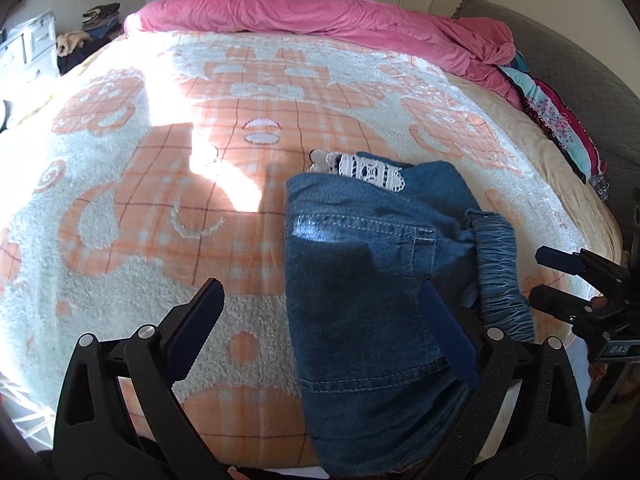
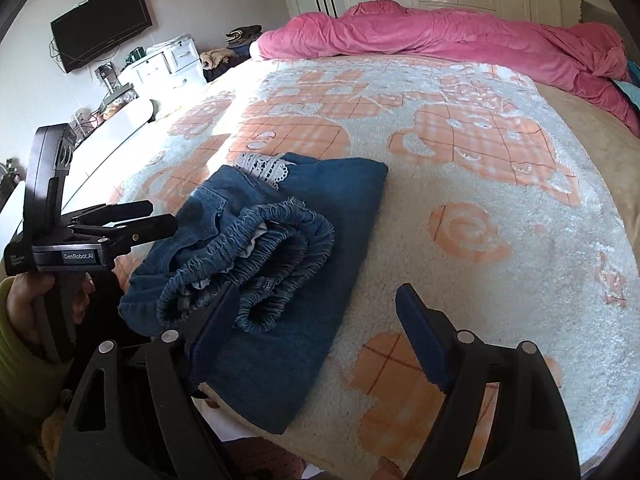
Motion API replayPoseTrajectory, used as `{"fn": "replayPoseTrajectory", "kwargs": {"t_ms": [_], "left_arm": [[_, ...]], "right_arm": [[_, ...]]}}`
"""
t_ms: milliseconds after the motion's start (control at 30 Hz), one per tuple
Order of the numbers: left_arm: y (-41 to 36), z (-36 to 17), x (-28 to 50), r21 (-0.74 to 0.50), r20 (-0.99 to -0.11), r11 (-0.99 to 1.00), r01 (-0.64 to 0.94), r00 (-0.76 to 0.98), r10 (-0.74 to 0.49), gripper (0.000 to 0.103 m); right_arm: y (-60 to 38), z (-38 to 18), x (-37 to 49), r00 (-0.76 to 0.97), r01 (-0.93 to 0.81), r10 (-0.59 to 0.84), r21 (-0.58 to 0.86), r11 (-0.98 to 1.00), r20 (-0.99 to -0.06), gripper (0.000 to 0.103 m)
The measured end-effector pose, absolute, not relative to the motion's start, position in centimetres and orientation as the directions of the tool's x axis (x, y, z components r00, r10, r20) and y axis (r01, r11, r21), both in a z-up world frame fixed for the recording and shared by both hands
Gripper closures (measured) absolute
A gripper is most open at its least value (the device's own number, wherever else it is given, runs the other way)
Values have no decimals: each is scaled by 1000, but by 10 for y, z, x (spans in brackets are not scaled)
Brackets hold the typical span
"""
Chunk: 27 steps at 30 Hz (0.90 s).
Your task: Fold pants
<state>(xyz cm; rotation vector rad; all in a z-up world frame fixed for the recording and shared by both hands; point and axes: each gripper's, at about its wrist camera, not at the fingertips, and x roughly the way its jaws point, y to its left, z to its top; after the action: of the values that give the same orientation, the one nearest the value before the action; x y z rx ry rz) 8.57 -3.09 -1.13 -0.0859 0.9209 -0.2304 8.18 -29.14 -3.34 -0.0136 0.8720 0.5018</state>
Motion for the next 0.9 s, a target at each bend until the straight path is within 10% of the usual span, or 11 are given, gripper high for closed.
{"fn": "replayPoseTrajectory", "kwargs": {"t_ms": [367,900], "left_arm": [[-24,-39,100,-284,-785,951,126,539,-306,19],[-42,-34,97,-336,-743,927,167,558,-370,76]], "right_arm": [[-283,-56,105,486,-408,444,253,877,-753,24],[-265,-54,94,539,-441,494,271,856,-682,78]]}}
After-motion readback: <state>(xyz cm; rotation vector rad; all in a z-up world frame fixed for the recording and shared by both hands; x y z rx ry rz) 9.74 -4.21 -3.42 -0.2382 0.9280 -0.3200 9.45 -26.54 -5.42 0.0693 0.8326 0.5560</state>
